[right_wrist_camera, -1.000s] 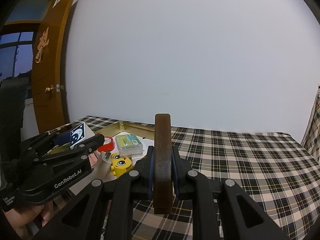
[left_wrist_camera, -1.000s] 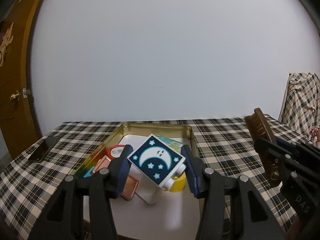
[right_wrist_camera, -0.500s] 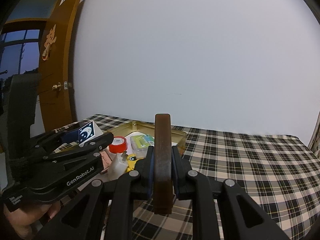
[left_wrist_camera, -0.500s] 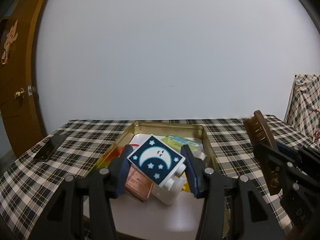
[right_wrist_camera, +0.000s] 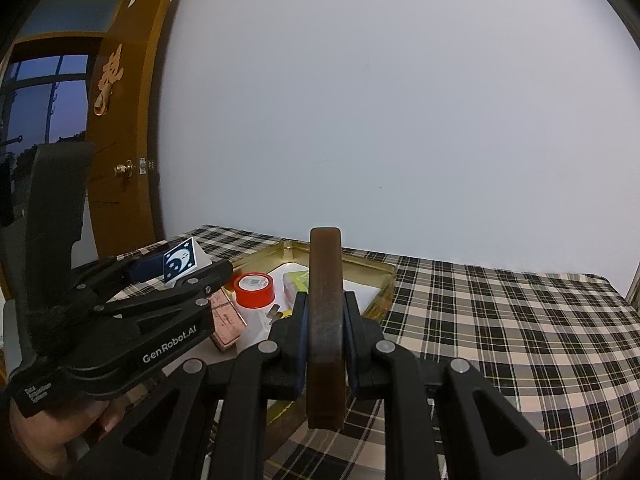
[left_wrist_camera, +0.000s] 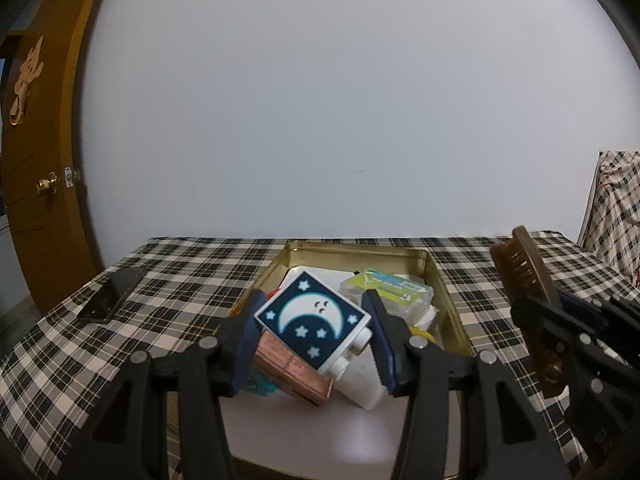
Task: Organize rigid objects
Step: 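Carry the moon-print block with the left gripper while the right carries the brown bar to the tray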
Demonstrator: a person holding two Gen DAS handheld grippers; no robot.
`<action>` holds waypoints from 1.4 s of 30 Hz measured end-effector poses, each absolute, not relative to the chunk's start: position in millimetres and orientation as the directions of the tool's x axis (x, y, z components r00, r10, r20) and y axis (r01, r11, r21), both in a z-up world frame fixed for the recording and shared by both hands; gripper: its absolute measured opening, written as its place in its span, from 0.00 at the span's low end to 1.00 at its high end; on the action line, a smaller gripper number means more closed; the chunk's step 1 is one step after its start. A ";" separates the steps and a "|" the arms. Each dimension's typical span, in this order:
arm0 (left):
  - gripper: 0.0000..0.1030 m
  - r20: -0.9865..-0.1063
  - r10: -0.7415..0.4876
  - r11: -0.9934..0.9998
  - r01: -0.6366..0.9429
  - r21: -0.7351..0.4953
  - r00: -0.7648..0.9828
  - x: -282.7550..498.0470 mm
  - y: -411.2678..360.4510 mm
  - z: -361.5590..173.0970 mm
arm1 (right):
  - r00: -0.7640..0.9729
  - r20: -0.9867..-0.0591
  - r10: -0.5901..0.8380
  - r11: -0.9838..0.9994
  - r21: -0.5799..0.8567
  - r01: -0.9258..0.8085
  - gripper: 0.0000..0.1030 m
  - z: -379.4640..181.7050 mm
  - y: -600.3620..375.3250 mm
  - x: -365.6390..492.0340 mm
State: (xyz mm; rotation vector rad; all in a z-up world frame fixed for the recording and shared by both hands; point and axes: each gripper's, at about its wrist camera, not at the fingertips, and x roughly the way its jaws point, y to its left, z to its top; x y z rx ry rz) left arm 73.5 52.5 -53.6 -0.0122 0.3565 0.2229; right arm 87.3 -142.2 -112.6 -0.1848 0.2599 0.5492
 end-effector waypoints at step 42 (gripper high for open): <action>0.48 -0.591 0.173 0.985 -0.131 0.115 0.787 119.7 88.3 -57.1 | 0.605 -0.525 0.598 0.717 0.013 -0.697 0.17 -104.6 -99.7 159.7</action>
